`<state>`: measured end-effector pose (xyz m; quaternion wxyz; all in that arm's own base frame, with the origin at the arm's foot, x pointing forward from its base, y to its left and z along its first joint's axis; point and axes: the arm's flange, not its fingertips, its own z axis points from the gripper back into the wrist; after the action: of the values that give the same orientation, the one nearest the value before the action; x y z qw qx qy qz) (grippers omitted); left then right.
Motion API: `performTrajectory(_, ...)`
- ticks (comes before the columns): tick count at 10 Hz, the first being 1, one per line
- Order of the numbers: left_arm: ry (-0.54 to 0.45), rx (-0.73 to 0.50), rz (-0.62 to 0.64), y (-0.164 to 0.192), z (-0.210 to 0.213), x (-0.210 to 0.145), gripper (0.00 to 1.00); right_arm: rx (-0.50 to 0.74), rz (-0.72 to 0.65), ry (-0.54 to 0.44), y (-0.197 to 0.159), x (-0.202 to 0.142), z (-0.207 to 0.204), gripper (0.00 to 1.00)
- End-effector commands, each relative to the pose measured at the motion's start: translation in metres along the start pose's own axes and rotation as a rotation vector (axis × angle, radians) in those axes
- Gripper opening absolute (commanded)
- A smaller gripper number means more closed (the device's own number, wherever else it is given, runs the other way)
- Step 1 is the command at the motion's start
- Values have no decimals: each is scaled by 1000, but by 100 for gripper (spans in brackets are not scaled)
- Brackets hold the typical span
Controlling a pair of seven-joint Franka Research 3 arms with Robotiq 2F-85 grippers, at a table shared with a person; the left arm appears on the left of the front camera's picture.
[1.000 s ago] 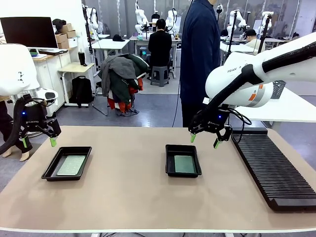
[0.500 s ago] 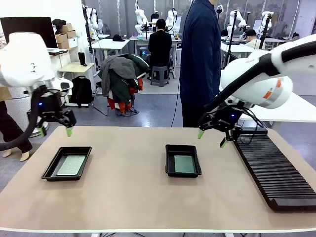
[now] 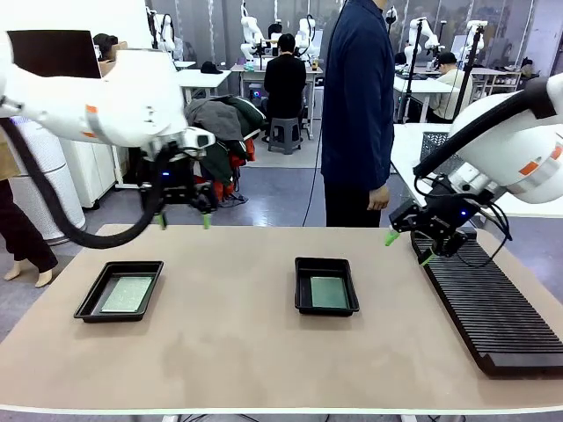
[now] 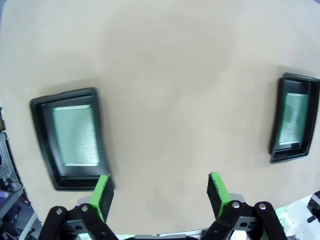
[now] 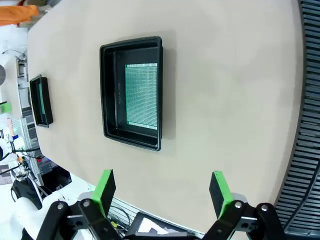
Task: Inspect and transfer BCBs to ESD trays.
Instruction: Pick up the ESD tray and place it on the left side of the table.
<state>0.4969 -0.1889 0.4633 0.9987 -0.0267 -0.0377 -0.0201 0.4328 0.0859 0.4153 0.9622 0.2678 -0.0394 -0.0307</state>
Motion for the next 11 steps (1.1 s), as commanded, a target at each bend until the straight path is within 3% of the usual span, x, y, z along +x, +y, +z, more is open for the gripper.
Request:
performTrajectory(1, -16, 14, -12, -45, -8, 16, 100, 63, 31, 12, -22, -5, 6, 100)
performTrajectory(5, -39, -8, -45, -133, -34, 24, 100, 97, 56, 6, -54, -3, 20, 100)
performTrajectory(7, -29, -18, -75, -161, -51, 21, 100, 95, 50, 4, -64, -2, 22, 100)
performTrajectory(11, 13, -20, -90, -199, -99, 23, 100, 57, 40, 5, -53, 1, 22, 100)
